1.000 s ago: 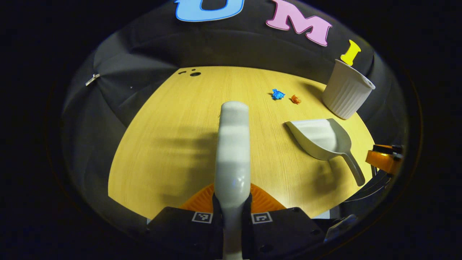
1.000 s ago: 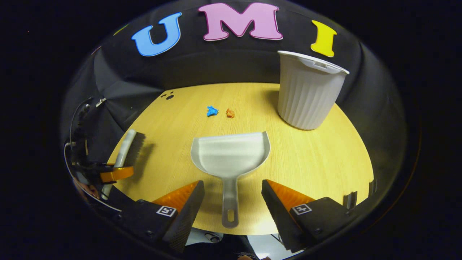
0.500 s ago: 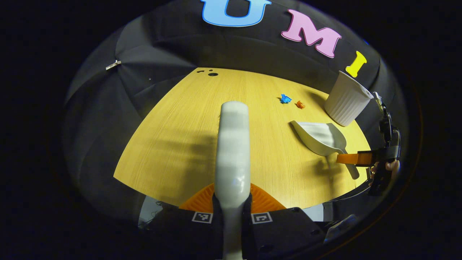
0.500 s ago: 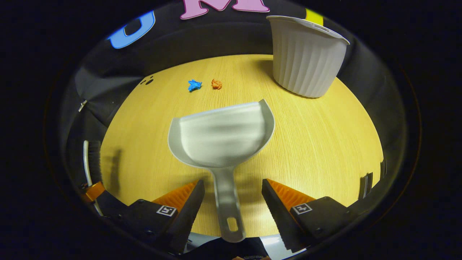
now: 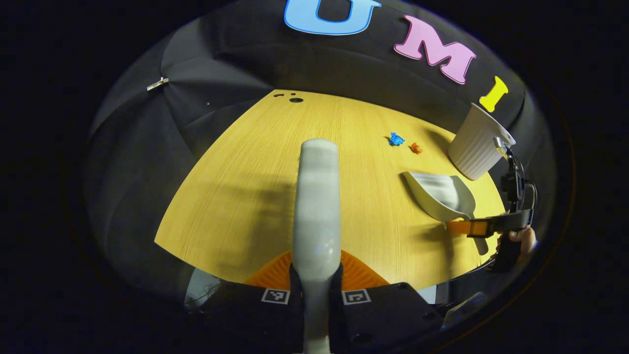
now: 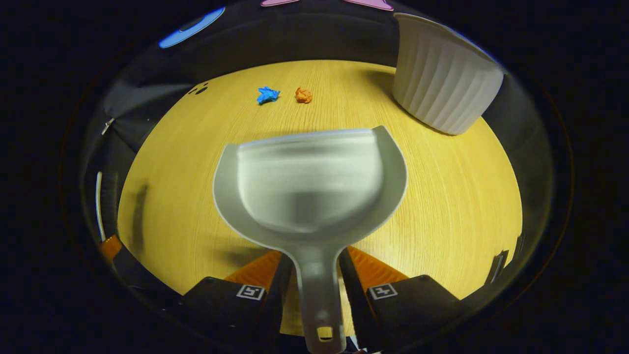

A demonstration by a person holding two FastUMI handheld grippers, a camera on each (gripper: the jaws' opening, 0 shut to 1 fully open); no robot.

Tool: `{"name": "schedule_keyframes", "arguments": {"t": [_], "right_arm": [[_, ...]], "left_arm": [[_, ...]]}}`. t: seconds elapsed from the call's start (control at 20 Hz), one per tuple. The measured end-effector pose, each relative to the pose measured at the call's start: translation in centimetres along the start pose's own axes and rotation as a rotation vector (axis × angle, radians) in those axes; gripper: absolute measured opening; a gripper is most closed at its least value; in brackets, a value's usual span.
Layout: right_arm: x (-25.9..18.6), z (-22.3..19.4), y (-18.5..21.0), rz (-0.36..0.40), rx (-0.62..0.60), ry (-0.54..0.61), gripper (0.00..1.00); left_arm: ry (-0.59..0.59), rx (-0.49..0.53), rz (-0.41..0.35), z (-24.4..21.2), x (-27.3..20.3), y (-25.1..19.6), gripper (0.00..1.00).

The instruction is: Pick up the small broom and dustpan from the desktop, sweep the trash into the dustpan with the broom, and then empty the trash into the garbage bin.

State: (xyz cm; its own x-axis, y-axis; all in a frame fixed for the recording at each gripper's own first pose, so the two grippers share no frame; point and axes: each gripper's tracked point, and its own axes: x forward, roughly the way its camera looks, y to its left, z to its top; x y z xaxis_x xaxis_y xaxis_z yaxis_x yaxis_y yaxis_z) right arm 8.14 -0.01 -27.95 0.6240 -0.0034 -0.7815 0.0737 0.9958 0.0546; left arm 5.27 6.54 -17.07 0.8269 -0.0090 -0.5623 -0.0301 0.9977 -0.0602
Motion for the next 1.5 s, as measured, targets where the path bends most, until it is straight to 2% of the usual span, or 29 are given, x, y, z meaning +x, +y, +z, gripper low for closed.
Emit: {"name": "schedule_keyframes", "arguments": {"t": [0.1,0.2,0.3,0.35,0.4,0.45,0.7,0.75,0.8,0.9,1.0,1.2,1.25,1.3,1.5], "right_arm": [[0.0,0.3,0.1,0.010,-0.005,-0.002,0.64],[0.0,0.4,-0.1,0.004,-0.022,-0.009,0.59],[0.1,0.4,-0.3,0.006,-0.032,0.003,0.40],[0.1,0.5,-0.2,0.014,-0.034,0.004,0.36],[0.1,0.4,-0.2,0.022,-0.034,0.011,0.36],[0.0,0.5,-0.2,0.035,-0.038,0.017,0.39],[0.1,0.5,-0.4,0.112,-0.045,0.060,0.35],[0.1,0.5,-0.5,0.117,-0.048,0.071,0.38],[0.1,0.5,-0.7,0.119,-0.057,0.082,0.35],[-0.1,0.7,-1.4,0.122,-0.096,0.090,0.38],[-0.3,1.0,-2.2,0.129,-0.124,0.094,0.34],[-1.0,2.1,-3.1,0.160,-0.162,0.074,0.34],[-1.0,2.1,-3.4,0.163,-0.171,0.075,0.38],[-1.1,1.9,-3.7,0.167,-0.180,0.080,0.34],[-1.5,1.9,-4.0,0.198,-0.196,0.090,0.35]], "left_arm": [[0.003,0.004,-0.002,0.9,0.5,-0.5,0.24],[0.013,0.005,-0.005,1.5,1.1,-1.0,0.24],[0.025,0.007,-0.011,2.0,1.9,-1.2,0.24],[0.033,0.013,-0.011,2.4,2.4,-1.4,0.24],[0.038,0.022,-0.013,2.7,2.9,-1.7,0.24],[0.047,0.033,-0.014,3.2,3.5,-2.0,0.24],[0.078,0.081,-0.023,6.1,7.0,-3.4,0.24],[0.084,0.096,-0.028,6.9,8.1,-3.7,0.26],[0.091,0.120,-0.030,7.7,8.9,-4.0,0.24],[0.102,0.182,-0.027,9.7,10.9,-4.2,0.24],[0.106,0.243,-0.025,11.9,13.4,-4.6,0.24],[0.118,0.369,-0.066,16.0,17.7,-7.0,0.25],[0.121,0.408,-0.080,16.8,18.9,-7.8,0.25],[0.124,0.448,-0.089,17.4,20.1,-8.5,0.25],[0.146,0.595,-0.129,19.2,24.1,-12.1,0.25]]}}
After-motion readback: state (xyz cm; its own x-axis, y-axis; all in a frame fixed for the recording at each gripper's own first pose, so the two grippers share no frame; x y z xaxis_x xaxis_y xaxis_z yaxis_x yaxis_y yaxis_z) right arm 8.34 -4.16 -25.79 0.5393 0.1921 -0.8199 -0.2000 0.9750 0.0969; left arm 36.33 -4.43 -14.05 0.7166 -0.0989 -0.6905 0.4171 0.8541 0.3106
